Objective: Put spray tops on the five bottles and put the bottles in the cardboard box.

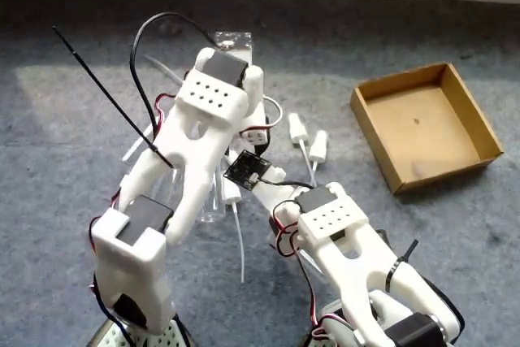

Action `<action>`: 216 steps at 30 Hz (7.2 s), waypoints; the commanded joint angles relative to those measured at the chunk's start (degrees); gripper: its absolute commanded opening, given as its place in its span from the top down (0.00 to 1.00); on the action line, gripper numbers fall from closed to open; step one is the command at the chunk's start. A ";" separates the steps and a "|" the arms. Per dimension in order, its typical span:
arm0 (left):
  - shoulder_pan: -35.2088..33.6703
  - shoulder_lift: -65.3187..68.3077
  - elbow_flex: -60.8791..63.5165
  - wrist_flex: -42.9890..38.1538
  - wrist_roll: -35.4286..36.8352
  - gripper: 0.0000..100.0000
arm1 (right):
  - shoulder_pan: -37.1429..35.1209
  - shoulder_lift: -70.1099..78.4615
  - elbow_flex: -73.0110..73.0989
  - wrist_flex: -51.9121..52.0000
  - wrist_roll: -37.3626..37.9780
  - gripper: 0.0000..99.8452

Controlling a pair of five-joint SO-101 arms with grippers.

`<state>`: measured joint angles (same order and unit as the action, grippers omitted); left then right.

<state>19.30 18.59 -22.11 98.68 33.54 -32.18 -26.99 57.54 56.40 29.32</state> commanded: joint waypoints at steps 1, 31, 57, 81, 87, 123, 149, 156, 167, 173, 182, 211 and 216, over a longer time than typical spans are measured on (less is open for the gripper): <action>0.57 2.51 -4.88 1.14 1.05 0.82 | -0.13 -1.45 0.31 -1.01 0.26 0.88; -3.12 28.70 -20.88 -1.49 1.14 0.81 | -0.13 -1.19 0.40 -0.92 0.44 0.88; -3.03 29.58 -20.88 -2.81 0.70 0.98 | -0.22 -1.54 2.15 -1.01 0.44 0.88; -3.12 29.41 -56.22 1.67 -4.04 1.00 | -0.04 -1.54 3.03 -7.52 -6.86 0.88; -4.62 27.91 -56.40 1.67 -5.01 1.00 | -0.04 -1.54 2.59 -7.60 -7.12 0.88; -9.27 -33.10 -27.82 1.49 -10.37 1.00 | 9.10 -43.21 -18.95 11.12 -13.98 0.88; 11.03 -46.55 -15.52 -9.49 -10.11 0.99 | 8.92 -69.05 12.70 -11.91 -13.98 0.88; 11.03 -46.81 -9.89 -17.41 -10.02 1.00 | 9.10 -75.38 17.19 -14.11 -13.98 0.88; 8.31 -46.64 1.36 -37.54 -10.02 1.00 | 9.19 -78.37 24.66 -17.98 -13.98 0.88; 6.64 -46.55 7.60 -41.76 -10.29 1.00 | 9.19 -78.37 24.66 -17.98 -13.98 0.88; 7.08 -46.55 11.30 -41.49 -10.11 1.00 | 9.19 -78.37 24.66 -17.98 -13.98 0.88; 14.55 -48.92 40.92 -52.04 -1.76 1.00 | 9.19 -78.37 26.07 -18.07 -13.98 0.88; 14.73 -56.66 48.48 -52.40 -1.76 1.00 | 9.19 -78.37 26.33 -18.07 -13.98 0.88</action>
<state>32.57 -31.16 22.64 47.25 31.16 -23.74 -104.53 84.79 39.96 15.96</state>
